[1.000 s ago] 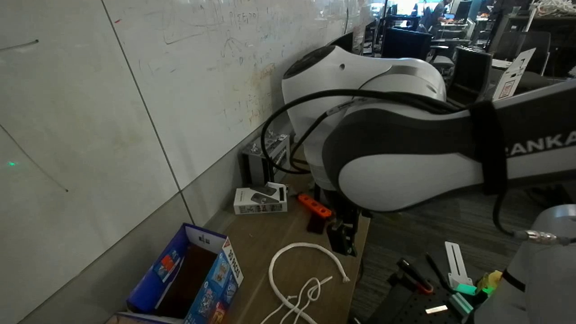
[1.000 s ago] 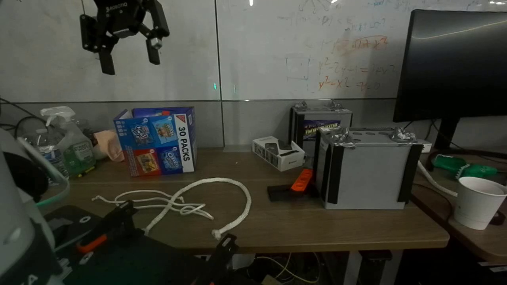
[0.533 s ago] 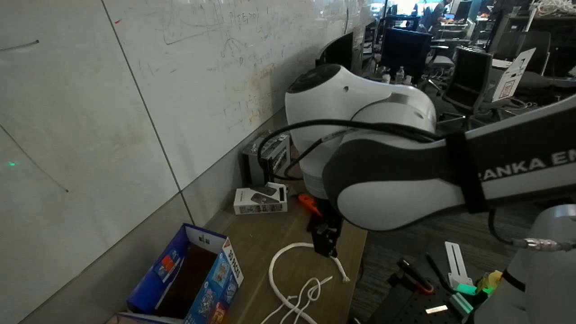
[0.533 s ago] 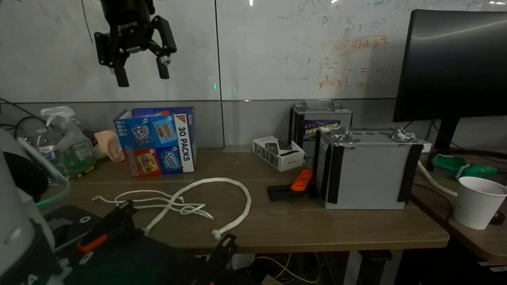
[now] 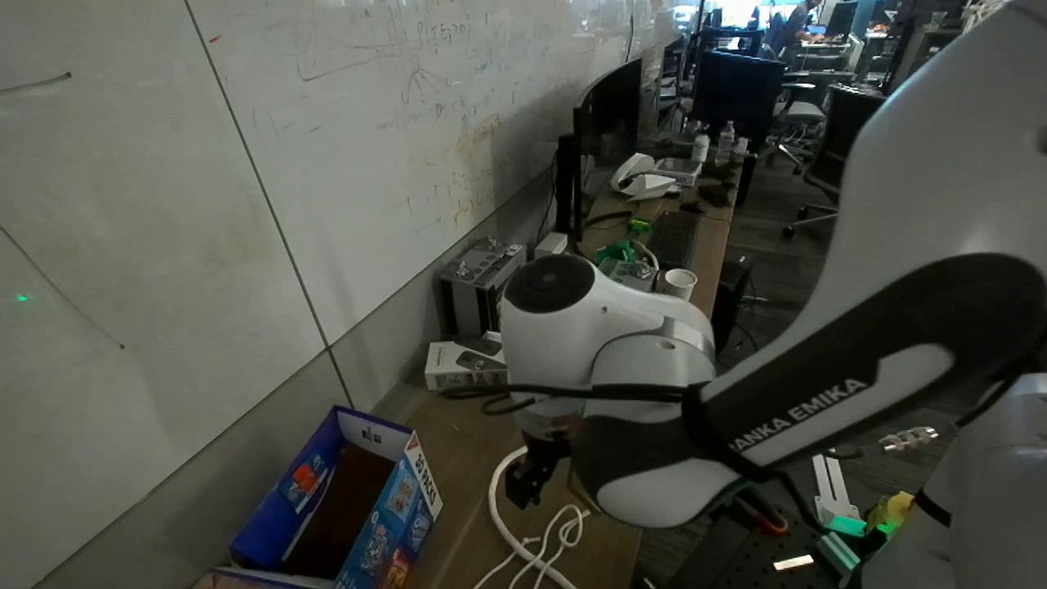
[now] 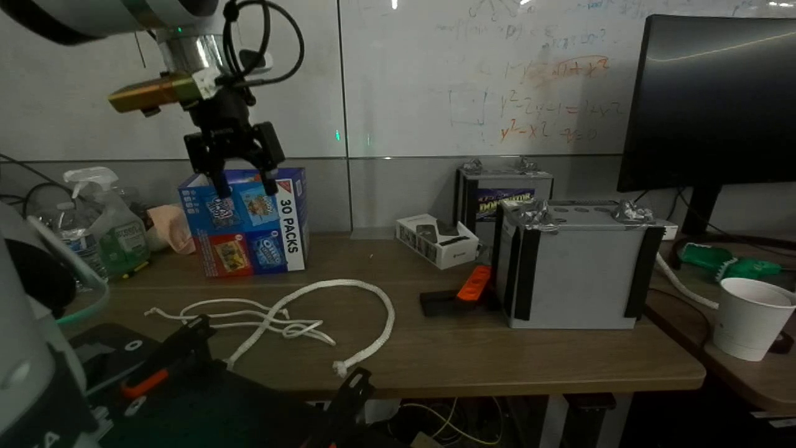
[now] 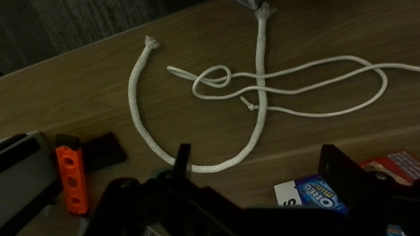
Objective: Put the white ropes in the blue box
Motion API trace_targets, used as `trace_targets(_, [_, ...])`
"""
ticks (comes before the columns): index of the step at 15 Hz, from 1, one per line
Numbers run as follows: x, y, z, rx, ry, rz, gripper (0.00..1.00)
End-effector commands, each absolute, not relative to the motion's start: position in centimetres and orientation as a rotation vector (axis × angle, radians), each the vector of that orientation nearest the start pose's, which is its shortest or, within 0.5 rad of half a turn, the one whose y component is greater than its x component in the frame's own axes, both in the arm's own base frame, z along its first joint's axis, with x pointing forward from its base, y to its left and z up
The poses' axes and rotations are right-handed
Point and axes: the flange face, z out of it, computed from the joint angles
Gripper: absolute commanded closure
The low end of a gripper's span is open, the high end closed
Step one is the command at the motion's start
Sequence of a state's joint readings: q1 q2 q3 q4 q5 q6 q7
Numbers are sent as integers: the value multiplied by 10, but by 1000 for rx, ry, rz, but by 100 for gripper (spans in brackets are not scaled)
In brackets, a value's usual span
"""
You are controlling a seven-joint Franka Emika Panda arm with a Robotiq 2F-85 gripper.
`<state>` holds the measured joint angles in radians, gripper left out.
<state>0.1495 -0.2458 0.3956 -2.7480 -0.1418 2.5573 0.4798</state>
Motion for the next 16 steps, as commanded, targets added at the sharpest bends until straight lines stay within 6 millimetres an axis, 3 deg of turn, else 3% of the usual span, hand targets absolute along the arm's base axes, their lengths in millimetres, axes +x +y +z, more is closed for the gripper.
trace_targets(1, [374,200,260,-3259,-120,-210,0])
trace_targets(5, [423,190,227,-3247,138,-155,0])
trace_targets(10, [484,202,188,-3115,535,-21,0])
trace_targets(16, [516,216,134,-2857,954,89,0])
